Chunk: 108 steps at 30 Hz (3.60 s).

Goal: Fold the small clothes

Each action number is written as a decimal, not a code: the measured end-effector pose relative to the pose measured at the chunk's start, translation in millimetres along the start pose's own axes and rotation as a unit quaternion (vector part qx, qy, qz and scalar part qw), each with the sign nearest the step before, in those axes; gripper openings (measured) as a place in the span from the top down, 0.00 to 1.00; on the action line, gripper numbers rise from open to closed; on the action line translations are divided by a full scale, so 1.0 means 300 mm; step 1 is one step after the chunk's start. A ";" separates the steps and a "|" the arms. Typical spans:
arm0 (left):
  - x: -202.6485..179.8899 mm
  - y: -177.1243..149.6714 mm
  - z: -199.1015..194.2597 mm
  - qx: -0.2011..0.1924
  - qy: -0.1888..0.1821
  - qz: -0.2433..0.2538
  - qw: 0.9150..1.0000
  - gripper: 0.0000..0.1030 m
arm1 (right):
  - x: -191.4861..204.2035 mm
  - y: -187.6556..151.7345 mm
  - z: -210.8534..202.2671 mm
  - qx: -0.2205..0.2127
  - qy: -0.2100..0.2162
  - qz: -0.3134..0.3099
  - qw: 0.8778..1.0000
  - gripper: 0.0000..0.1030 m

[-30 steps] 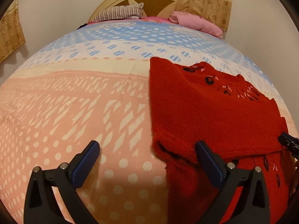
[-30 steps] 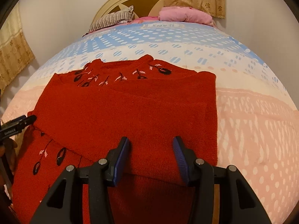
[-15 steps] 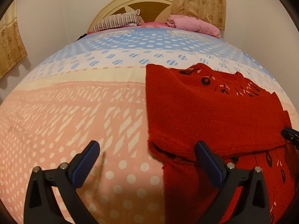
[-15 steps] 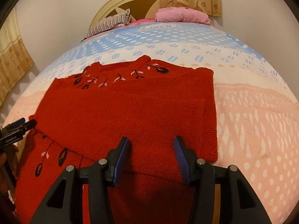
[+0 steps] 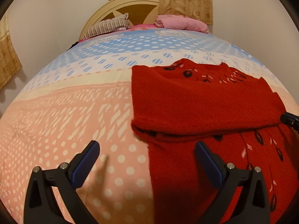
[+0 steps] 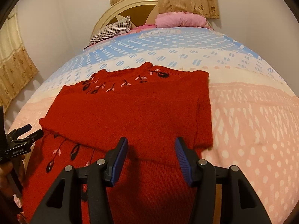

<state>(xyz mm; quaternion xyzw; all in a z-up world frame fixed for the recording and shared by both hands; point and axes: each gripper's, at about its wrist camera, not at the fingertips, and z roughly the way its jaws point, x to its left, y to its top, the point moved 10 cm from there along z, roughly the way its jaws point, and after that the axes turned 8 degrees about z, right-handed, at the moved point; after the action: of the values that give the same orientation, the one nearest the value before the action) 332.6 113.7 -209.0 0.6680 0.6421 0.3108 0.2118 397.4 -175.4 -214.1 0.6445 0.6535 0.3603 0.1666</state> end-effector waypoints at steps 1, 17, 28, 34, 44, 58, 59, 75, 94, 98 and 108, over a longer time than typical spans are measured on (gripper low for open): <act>-0.008 -0.006 -0.007 -0.001 -0.001 0.002 1.000 0.00 | 0.007 -0.010 -0.008 0.001 0.000 -0.005 1.000 0.47; -0.106 -0.101 -0.145 -0.004 -0.047 0.012 0.999 0.00 | 0.101 -0.213 -0.118 0.023 0.018 -0.051 0.998 0.46; -0.150 -0.172 -0.241 -0.009 -0.066 0.035 0.997 0.00 | 0.085 -0.270 -0.178 0.018 0.019 -0.045 0.999 0.45; -0.167 -0.230 -0.298 -0.006 -0.081 0.041 0.996 0.00 | 0.084 -0.304 -0.205 0.011 0.017 -0.049 0.999 0.40; -0.134 -0.377 -0.411 0.004 -0.113 0.016 0.993 0.03 | 0.084 -0.372 -0.249 -0.008 0.004 -0.081 0.997 0.33; -0.190 -0.545 -0.477 0.056 -0.215 -0.050 0.974 0.21 | 0.083 -0.411 -0.273 -0.033 0.002 -0.097 0.995 0.27; -0.191 -0.542 -0.475 0.054 -0.222 -0.058 0.972 0.21 | 0.083 -0.411 -0.273 -0.033 0.002 -0.097 0.995 0.27; -0.150 -0.550 -0.467 0.052 -0.290 -0.132 0.946 0.69 | 0.091 -0.415 -0.270 -0.039 0.002 -0.101 0.994 0.25; -0.156 -0.542 -0.460 0.047 -0.301 -0.126 0.944 0.92 | 0.049 -0.409 -0.336 -0.017 0.027 -0.066 0.997 0.24; -0.152 -0.543 -0.458 0.045 -0.305 -0.127 0.943 0.92 | -0.039 -0.403 -0.409 -0.008 0.027 -0.018 0.999 0.24; -0.117 -0.521 -0.495 0.028 -0.310 -0.131 0.941 0.92 | -0.180 -0.529 -0.508 0.050 0.023 0.044 0.998 0.24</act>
<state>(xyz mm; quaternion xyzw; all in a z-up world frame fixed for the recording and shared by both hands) 117.8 75.1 -214.1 0.6469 0.6346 0.0396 0.4210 184.9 -252.1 -231.8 0.6718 0.6452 0.3490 0.1030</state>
